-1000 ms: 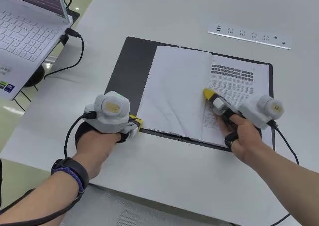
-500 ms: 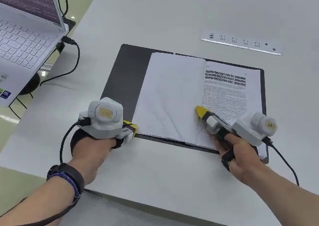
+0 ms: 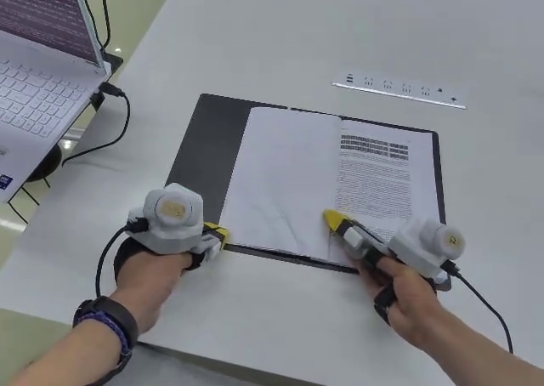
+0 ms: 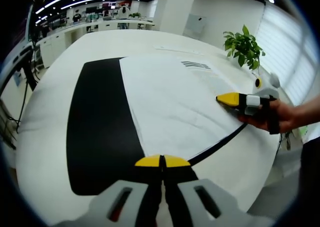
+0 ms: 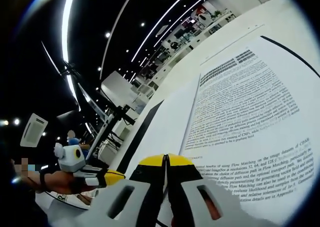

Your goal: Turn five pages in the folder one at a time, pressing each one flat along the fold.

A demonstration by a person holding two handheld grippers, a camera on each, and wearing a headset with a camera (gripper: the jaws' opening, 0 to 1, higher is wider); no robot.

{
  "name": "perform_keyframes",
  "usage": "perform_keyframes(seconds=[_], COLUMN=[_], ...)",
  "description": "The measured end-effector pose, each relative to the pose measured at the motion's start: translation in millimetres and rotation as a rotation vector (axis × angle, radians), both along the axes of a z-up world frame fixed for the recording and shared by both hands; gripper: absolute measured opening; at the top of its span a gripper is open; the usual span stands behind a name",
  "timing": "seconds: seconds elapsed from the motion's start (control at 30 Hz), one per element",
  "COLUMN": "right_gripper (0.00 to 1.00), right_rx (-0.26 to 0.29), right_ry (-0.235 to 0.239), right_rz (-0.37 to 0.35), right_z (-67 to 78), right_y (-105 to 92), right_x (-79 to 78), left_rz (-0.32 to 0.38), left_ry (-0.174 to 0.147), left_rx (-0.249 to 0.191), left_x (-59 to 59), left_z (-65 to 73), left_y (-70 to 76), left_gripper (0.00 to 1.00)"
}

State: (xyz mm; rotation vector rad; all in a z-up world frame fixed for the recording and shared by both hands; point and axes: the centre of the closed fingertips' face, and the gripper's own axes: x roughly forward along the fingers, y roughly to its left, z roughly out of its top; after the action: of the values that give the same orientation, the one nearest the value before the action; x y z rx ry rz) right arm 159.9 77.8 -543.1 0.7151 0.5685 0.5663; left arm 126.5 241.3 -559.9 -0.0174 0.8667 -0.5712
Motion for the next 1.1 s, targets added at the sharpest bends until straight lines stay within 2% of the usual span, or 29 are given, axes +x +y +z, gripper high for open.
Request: perform_keyframes(seconds=[0.67, 1.1], right_gripper=[0.00, 0.00], right_rx=[0.019, 0.016], right_ry=[0.013, 0.024], right_rz=[0.013, 0.026], right_z=[-1.8, -0.8], right_y=[6.0, 9.1], right_x=[-31.0, -45.1], left_rz=[0.011, 0.025], left_ry=[0.006, 0.007], left_rx=[-0.017, -0.027], left_x=[-0.5, -0.2], left_z=[0.8, 0.7], left_y=[1.0, 0.7], left_gripper=[0.00, 0.00])
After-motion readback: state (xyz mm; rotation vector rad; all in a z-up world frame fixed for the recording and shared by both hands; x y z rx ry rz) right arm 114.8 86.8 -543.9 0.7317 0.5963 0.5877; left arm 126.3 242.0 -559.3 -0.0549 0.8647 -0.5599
